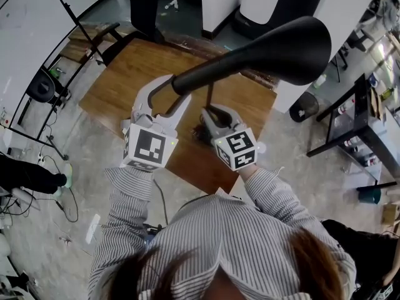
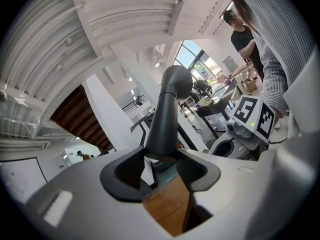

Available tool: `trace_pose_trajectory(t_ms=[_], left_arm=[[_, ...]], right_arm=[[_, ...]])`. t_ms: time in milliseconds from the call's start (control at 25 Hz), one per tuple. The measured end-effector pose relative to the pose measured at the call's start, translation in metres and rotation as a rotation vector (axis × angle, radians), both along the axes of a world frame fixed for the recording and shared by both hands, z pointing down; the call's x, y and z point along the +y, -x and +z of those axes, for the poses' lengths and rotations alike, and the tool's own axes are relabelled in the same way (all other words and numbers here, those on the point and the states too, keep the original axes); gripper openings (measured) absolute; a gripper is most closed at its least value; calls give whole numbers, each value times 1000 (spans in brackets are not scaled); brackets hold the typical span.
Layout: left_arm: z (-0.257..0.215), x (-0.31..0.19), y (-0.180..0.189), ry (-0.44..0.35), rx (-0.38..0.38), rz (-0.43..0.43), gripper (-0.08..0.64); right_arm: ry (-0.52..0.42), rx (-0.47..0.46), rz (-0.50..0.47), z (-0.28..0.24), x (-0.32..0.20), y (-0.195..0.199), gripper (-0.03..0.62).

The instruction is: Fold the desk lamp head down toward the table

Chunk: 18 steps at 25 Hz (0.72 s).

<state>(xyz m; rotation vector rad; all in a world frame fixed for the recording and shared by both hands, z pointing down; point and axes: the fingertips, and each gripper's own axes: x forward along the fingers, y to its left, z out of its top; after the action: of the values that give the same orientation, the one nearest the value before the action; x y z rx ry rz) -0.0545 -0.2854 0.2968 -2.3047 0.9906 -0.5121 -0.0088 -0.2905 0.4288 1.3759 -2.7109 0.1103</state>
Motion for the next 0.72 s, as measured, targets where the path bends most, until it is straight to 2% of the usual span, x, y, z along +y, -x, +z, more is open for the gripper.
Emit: trace_pose_trajectory(t_ms=[160, 280, 480, 720], left_arm=[[-9, -1, 2, -46, -57, 8, 207], [-14, 2, 1, -49, -120, 35, 207], [-33, 5, 5, -113, -278, 83, 207], [-48, 5, 4, -152, -454, 147, 207]], right_arm=[[0, -4, -1, 0, -2, -1, 41], [1, -4, -2, 0, -2, -2, 41], [2, -2, -3, 1, 0, -1, 41], [2, -1, -7, 1, 0, 0, 41]])
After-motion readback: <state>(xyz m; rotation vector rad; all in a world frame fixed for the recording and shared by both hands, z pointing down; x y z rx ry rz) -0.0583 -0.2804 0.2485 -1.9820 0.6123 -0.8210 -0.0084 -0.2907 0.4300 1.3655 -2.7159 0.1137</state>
